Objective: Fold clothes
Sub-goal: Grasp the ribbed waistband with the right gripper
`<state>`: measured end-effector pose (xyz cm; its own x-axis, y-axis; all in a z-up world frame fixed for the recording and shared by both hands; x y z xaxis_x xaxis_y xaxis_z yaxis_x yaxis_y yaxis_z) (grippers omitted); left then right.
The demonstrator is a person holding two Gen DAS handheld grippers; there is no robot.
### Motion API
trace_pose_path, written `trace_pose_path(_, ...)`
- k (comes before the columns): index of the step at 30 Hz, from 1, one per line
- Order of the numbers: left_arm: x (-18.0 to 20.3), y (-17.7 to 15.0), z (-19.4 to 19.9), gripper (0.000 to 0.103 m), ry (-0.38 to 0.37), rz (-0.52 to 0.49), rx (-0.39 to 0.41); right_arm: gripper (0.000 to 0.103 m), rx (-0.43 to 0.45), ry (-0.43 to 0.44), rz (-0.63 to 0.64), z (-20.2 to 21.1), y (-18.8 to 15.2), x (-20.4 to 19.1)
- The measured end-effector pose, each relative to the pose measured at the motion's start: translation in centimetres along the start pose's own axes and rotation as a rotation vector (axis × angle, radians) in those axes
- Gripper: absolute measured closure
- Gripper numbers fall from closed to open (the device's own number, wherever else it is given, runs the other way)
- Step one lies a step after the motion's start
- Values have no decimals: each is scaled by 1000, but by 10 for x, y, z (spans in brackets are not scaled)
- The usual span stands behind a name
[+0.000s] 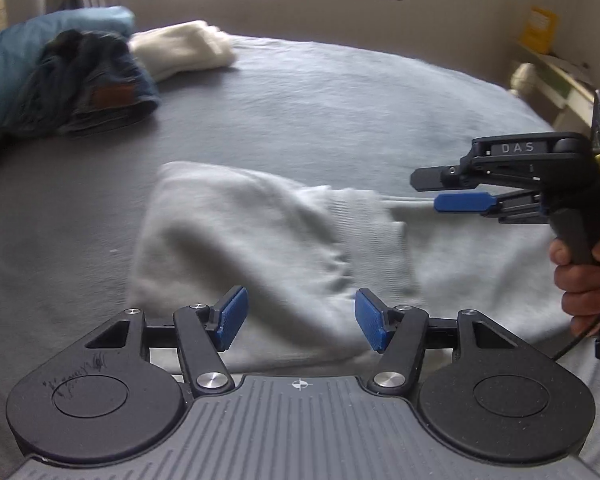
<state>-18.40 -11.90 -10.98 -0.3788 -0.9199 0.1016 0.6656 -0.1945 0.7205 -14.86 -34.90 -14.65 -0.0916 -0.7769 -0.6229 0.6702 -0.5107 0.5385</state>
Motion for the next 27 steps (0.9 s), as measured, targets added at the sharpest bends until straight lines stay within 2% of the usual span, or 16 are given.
trace_pose_path(3, -16, -2, -1, 43, 34, 20, 3, 50, -47, 5, -44, -34, 3, -1)
trace_pose_path(8, -21, -7, 1, 43, 29, 23, 0, 48, -166, 3, -50, -80, -4, 0)
trace_pose_path(10, -24, -9, -1, 43, 32, 28, -1, 48, -179, 55, -47, -80, -4, -11)
trace_pose_path(12, -29, -13, -4, 43, 34, 45, -8, 48, -156, 96, -12, -72, -4, -24)
trace_pose_path(17, -45, -18, -9, 43, 45, 94, -19, 50, -208, 28, -38, -66, -22, -23)
trace_pose_path(20, -51, -17, -12, 43, 43, 97, -15, 51, -205, 10, -56, -59, -28, -30)
trace_pose_path(22, -54, -16, -13, 43, 43, 96, -12, 66, -204, -2, -67, -55, -33, -34)
trace_pose_path(23, -56, -15, -14, 43, 43, 100, -10, 83, -203, -8, -73, -53, -35, -36)
trace_pose_path(25, -58, -11, -13, 43, 42, 104, 0, 91, -201, -20, -85, -48, -39, -40)
trace_pose_path(27, -59, -7, -12, 43, 38, 97, 13, 92, -190, -7, -120, -38, -39, -47)
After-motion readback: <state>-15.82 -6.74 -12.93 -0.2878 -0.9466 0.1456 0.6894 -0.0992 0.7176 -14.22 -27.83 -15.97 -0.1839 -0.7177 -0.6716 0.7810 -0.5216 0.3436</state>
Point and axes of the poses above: each gripper's, at about its wrist camera, not at the fingertips, and z roughly against the way its jaws point, x to its right, y to its top, the point moved 5 cm from there along -z, roughly the way its jaws point, and after that the axes turned 9 degrees about x, right-handed, at the moved point
